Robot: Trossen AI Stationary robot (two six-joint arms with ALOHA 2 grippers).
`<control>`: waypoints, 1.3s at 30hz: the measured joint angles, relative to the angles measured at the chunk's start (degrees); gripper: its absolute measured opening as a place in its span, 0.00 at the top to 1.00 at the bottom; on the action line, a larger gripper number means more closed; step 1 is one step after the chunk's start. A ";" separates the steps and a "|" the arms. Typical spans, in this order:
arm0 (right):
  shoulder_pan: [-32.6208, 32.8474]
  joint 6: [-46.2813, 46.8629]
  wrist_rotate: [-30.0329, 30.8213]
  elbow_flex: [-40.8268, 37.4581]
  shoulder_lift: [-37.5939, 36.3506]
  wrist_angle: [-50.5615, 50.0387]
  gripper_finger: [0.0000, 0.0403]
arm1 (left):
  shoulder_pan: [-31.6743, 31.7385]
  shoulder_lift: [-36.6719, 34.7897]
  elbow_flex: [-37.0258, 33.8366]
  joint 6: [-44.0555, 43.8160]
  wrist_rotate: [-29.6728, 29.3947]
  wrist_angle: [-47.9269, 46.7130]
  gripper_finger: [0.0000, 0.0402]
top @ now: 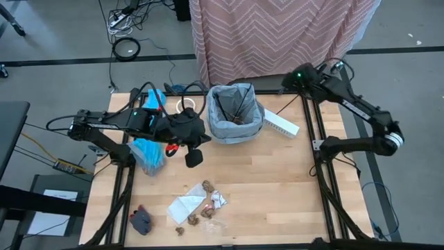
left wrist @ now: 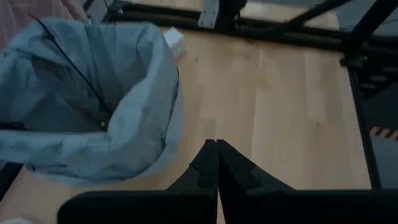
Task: Place trash/remove bag and relplace
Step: Put the zip tie into the trash bin
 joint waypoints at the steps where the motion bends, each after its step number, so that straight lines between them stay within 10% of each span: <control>1: -0.90 0.07 -1.27 -1.04 1.21 1.39 0.45 | -0.02 0.00 0.00 0.00 0.30 -0.78 0.99; 20: -8.74 -1.90 -17.54 -5.25 24.25 15.92 0.41 | 0.02 0.00 0.00 5.02 0.79 -7.57 0.99; 39: -13.88 -2.97 -23.79 -5.25 25.12 11.02 0.30 | 3.47 0.02 0.00 11.50 -1.62 -12.03 0.99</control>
